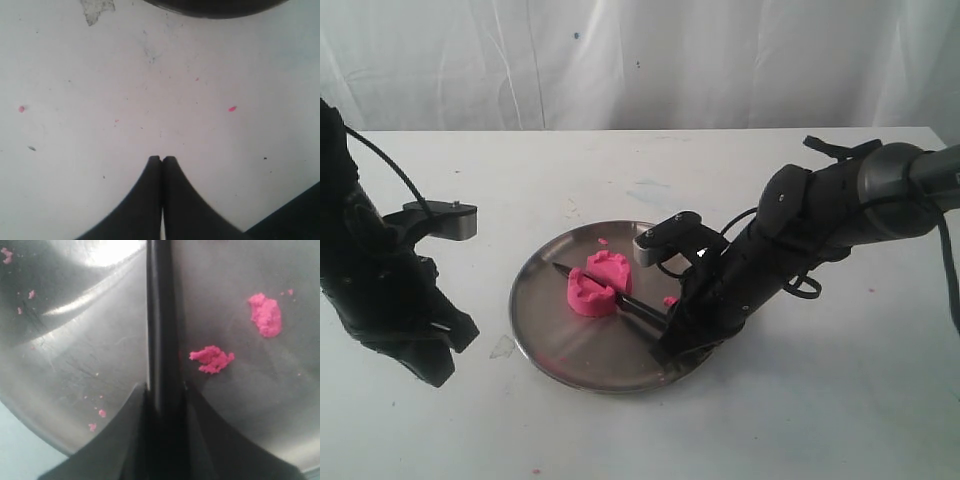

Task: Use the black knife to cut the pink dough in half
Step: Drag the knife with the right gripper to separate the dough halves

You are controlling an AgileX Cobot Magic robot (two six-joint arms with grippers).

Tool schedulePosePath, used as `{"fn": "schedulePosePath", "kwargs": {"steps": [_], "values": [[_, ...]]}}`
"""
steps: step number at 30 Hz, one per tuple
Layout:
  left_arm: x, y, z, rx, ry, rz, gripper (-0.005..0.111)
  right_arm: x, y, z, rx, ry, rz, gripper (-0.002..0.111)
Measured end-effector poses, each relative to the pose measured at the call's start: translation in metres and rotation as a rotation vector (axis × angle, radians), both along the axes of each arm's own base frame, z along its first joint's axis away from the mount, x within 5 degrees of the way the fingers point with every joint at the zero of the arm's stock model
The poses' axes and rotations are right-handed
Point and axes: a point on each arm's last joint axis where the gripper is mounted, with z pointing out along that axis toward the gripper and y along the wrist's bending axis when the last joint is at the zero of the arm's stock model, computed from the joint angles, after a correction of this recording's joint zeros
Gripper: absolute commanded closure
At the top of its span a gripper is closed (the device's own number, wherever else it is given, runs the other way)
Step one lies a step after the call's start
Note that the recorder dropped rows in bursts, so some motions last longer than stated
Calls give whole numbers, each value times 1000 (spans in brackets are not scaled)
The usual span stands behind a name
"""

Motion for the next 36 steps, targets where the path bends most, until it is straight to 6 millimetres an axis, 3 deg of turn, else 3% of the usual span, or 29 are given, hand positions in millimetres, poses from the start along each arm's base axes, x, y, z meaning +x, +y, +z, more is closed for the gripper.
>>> {"fn": "schedulePosePath", "kwargs": {"steps": [21, 36], "values": [[-1, 0, 2, -3, 23, -9, 107, 9, -4, 0, -49, -85, -81, 108], [-1, -1, 2, -5, 23, -9, 107, 6, -4, -1, -51, -51, -80, 108]]}}
